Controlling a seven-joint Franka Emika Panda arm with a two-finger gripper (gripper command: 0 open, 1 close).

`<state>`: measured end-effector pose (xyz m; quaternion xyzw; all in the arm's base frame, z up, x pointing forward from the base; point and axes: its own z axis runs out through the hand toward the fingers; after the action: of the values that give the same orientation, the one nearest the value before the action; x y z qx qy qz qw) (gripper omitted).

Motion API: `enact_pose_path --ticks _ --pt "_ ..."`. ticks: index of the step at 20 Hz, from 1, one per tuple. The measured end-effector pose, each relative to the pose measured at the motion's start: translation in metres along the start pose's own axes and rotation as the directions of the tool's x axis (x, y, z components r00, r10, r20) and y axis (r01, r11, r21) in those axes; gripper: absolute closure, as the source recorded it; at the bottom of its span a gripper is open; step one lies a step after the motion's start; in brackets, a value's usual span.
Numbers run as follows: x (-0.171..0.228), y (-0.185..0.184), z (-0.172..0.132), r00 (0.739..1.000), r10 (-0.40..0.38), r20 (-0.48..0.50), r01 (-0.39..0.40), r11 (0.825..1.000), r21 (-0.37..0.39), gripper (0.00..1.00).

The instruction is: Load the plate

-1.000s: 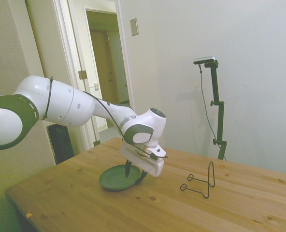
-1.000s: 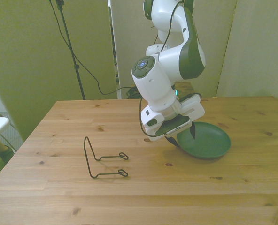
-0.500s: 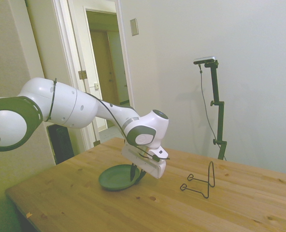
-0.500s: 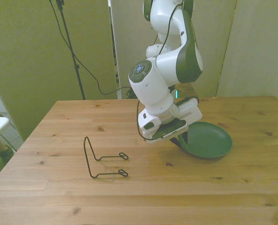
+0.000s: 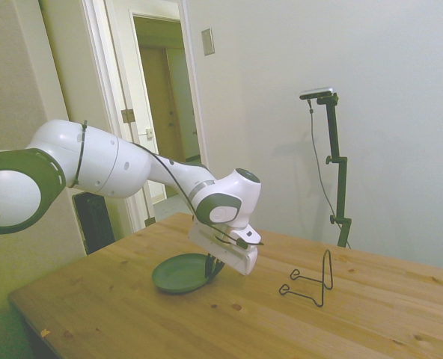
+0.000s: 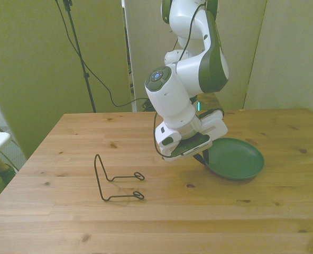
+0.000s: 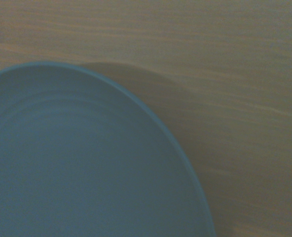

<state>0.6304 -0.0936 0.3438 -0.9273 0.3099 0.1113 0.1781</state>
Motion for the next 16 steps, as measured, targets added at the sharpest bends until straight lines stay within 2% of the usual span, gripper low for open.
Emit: enact_pose_path --ticks 9,13,16 --pt "-0.035 0.007 -0.043 0.996 -0.028 -0.09 0.027 1.0 -0.008 1.0" --pt "-0.054 0.019 -0.09 0.982 -0.027 -0.186 0.029 1.0 0.008 1.0" --pt "-0.059 0.03 -0.125 0.967 0.006 -0.256 -0.002 1.0 0.013 1.0"
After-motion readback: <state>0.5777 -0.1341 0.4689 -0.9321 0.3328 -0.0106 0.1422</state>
